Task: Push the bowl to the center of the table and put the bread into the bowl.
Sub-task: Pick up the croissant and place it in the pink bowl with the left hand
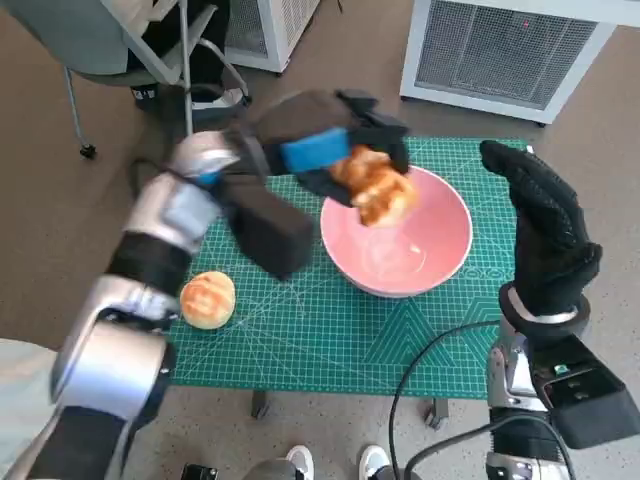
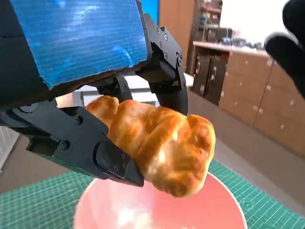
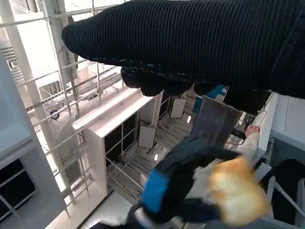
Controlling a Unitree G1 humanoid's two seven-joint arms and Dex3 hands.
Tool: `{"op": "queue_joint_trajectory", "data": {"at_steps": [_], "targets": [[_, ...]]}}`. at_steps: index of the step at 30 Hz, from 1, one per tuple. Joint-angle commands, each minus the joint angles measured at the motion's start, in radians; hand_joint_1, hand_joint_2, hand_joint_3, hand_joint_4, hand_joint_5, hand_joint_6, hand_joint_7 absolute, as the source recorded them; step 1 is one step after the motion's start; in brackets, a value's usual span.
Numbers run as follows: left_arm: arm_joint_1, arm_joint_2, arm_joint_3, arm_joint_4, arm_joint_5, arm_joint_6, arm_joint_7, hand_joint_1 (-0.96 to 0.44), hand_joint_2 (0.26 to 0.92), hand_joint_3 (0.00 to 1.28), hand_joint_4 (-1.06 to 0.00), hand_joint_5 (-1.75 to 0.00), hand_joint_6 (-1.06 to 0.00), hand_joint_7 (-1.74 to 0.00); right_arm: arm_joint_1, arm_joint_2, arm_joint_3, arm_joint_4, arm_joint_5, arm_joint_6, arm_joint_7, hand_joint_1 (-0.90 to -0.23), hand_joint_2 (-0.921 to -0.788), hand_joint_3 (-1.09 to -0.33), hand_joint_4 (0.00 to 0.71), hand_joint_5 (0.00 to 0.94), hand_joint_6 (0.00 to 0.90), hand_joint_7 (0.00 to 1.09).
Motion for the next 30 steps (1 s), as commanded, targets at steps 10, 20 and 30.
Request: {"op": "queue_joint_trajectory", "data": {"at_steps": [10,20,30], "targets": [[-0.057,-0.121,-0.093,0.152,0.087,0.106,0.066,0.00,0.921,0.14,-0.54,-1.30,-0.60,-1.21,0.046,0.000,-0.012,-0.031,0.006,-0.009,-0.018,-0.404,-0.921,-0.509,0.448,0.008,0.147,0.72],[-0.049,-0.164,-0.093,0.187,0.069,0.214,-0.067,-0.11,0.904,0.23,-0.38,-0.45,-0.33,-0.96,0.052,-0.007,-0.027,-0.026,-0.024,-0.022,-0.044,-0.415,-0.921,-0.522,0.451,0.006,0.167,0.68],[-0.034,-0.136,-0.045,0.144,0.015,0.245,-0.179,-0.10,0.881,0.02,-0.17,-0.01,-0.32,-0.07,0.053,-0.007,-0.019,-0.035,-0.018,-0.010,-0.048,-0.419,-0.921,-0.522,0.451,0.005,0.172,0.67]]}}
